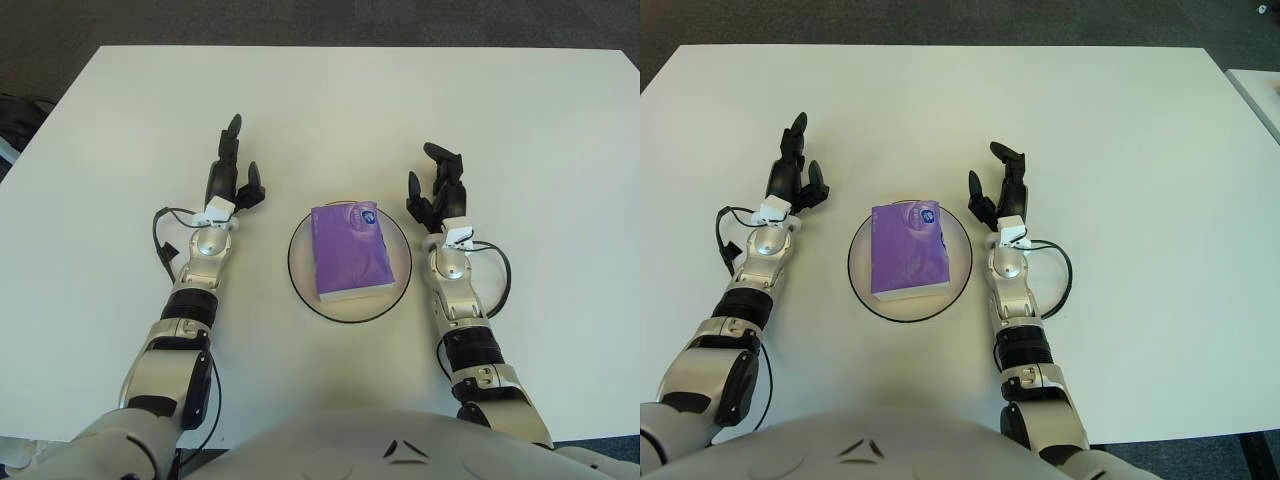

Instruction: Put the tissue paper into the plate.

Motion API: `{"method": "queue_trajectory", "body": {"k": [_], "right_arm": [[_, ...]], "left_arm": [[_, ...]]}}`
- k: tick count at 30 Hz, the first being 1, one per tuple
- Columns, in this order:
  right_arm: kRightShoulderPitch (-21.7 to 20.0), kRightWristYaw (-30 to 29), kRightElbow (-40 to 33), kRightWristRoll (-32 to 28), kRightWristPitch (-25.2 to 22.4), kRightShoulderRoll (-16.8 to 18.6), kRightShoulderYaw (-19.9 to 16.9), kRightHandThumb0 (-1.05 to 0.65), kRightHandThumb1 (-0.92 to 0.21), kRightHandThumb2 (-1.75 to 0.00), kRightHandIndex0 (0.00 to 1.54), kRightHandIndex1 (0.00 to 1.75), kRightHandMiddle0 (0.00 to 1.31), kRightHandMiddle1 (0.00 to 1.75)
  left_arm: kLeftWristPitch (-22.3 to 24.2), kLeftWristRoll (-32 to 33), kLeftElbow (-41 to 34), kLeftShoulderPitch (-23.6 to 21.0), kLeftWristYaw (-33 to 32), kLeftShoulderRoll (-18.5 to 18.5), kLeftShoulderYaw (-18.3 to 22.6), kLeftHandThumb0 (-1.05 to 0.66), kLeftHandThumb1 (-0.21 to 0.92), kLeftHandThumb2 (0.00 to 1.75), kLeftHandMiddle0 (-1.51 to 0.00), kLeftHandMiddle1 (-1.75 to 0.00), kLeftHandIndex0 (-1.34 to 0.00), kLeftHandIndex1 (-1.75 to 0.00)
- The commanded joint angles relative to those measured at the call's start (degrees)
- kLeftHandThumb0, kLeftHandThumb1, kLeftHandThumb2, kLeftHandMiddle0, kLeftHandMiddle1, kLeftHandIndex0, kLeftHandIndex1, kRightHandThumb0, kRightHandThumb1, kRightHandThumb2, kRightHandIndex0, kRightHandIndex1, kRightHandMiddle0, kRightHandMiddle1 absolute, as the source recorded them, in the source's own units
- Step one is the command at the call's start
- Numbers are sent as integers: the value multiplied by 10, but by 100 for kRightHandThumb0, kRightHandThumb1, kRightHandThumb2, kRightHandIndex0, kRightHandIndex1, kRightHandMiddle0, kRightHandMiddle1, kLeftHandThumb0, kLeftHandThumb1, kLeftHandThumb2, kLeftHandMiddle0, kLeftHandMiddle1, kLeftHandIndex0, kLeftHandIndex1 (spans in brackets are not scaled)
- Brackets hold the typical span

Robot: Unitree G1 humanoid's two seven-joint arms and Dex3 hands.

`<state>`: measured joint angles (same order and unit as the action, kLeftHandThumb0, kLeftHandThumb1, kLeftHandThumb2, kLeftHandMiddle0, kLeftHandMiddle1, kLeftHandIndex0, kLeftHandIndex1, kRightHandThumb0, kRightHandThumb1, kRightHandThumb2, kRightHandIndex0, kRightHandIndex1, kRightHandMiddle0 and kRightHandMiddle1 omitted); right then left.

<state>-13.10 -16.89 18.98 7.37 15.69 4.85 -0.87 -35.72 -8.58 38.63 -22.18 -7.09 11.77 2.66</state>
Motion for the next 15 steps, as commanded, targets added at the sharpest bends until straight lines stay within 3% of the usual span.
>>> {"method": "queue_trajectory", "body": {"k": [1,15], "right_arm": [[64,4,53,-9,-70,-1,-11,-59,-92,-55,48,1,0,91],[67,9,47,-7,-61,-4,-9,-59,-92,-54,48,1,0,91]], "left_arm": [[-1,-14,12,109,-16,-24,-13,-76,92,92,-6,-1,0,-27],[2,8,-56,150,-21,-56,-10,-70,92,90,-17,-4,0,-46]]}}
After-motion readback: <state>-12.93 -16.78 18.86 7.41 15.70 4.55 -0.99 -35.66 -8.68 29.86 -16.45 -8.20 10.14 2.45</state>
